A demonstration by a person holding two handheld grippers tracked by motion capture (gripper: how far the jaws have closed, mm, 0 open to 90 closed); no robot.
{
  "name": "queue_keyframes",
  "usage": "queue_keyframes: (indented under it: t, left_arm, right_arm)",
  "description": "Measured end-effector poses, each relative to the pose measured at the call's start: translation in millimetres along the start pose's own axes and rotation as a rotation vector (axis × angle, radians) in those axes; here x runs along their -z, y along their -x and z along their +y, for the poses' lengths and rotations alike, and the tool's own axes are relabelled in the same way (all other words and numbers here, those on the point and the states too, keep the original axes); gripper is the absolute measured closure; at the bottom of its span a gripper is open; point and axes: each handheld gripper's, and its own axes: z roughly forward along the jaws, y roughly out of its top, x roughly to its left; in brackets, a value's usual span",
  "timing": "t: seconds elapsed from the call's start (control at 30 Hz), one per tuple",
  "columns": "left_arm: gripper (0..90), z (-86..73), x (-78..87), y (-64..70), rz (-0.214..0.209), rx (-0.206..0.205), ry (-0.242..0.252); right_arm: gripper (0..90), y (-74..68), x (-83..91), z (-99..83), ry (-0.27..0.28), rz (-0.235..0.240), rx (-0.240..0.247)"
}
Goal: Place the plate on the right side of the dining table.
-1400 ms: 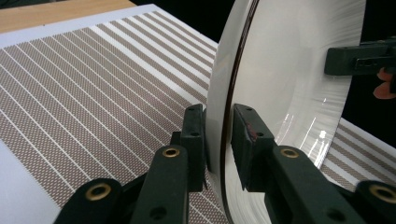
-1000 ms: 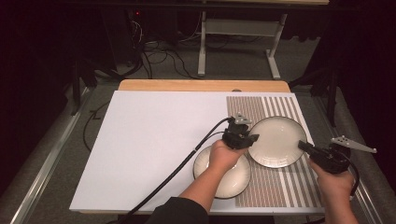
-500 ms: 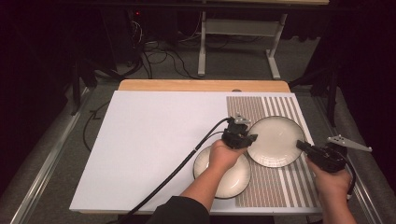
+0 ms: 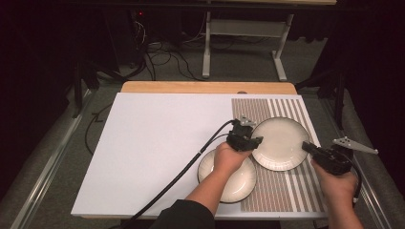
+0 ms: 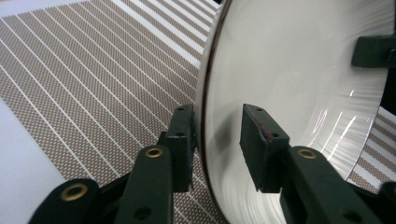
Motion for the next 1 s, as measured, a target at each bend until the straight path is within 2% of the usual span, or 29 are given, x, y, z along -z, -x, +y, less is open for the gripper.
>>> queue_keyframes:
  t: [0.23,0.33,0.6,0.73,0.9,1.0]
  left_arm:
    - [57.3,5.8,9.6,0.7,0.014,-0.014,0.035]
    - [55.0,7.3,15.0,0.5,0.020,-0.038,0.040]
    - [45.0,7.4,38.1,-7.8,0.051,-0.059,0.070]
    - [41.4,2.3,58.0,-14.8,0.069,-0.077,0.097]
    - [36.3,-10.4,90.6,-30.5,0.088,-0.056,0.134]
    - [32.3,-22.7,114.8,-42.2,0.123,-0.054,0.156]
  right_arm:
    - [86.9,-1.6,-1.4,0.9,-0.005,-0.015,0.009]
    - [86.9,-1.8,-1.5,1.0,-0.006,-0.017,0.008]
    - [86.9,-3.0,-0.9,1.9,-0.006,-0.022,0.018]
    - [86.8,-3.2,-0.7,2.0,-0.007,-0.025,0.022]
    - [86.6,-3.5,-0.6,1.7,-0.011,-0.033,0.020]
    - [86.6,-3.8,-0.4,1.9,-0.014,-0.035,0.023]
